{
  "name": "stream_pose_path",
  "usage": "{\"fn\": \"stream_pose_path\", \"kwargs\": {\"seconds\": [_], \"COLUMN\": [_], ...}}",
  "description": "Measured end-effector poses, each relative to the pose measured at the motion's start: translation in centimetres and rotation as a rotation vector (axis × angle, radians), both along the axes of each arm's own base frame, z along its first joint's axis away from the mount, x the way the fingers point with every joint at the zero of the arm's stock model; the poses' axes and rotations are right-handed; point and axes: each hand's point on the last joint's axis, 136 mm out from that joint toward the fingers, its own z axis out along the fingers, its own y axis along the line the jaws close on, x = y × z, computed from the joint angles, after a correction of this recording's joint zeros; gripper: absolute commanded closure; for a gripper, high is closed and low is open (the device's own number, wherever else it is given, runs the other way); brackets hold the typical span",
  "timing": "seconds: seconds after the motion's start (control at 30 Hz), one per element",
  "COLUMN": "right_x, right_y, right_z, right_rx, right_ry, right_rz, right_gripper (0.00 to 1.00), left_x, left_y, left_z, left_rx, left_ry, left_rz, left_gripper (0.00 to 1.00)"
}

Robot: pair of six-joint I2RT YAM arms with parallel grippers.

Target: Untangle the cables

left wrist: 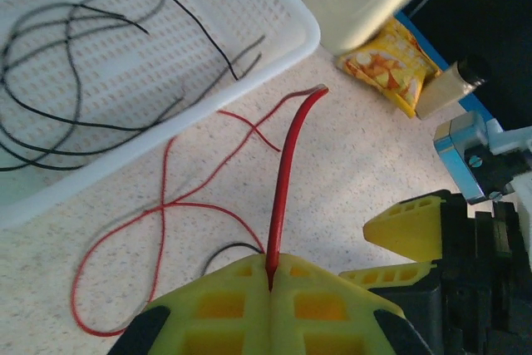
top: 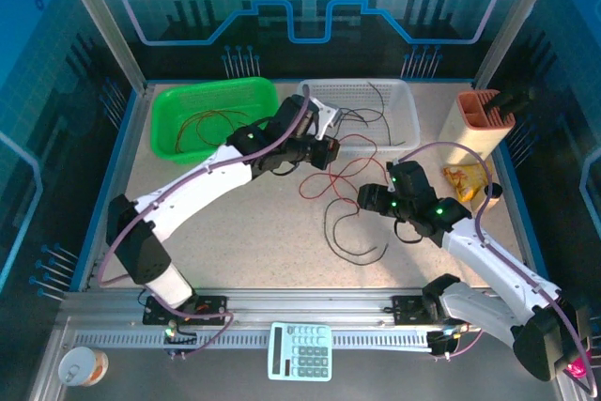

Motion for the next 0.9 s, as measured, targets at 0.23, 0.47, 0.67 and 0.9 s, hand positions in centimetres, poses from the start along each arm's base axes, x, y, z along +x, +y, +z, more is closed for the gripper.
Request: {"fn": "stream_pose_path", "kwargs": {"seconds": [0.23,0.47,0.67,0.9], "right_x": [0.3,0.5,0.7,1.5], "right_y": [-0.2,-0.6,-0.6,-0.8], "right_z": [0.3,0.4,0.5,1.6], "right_rx": [0.004,-0.001,-0.011,-0.016], "right_ry": [-0.01,-0.017,-0.013,-0.026], "right_rz": [-0.011,-0.017,-0.012,-0.017], "right_gripper": [0.33,0.3,0.3,0.3], "left_x": [0.8,3.8,4.8,8.1], "left_y": [6.0,16.7,22.4,29.9], "left_z": [5.8,13.9,21.3,19.5], "left_rx": [-0.044,-0.167,-0.218,-0.21], "left_ry": [-0.16,-0.337,-0.497,-0.468], "left_rz": [0.172,0.446,0.576,0.785], "left_gripper": [1.0,1.0,1.0,1.0]}}
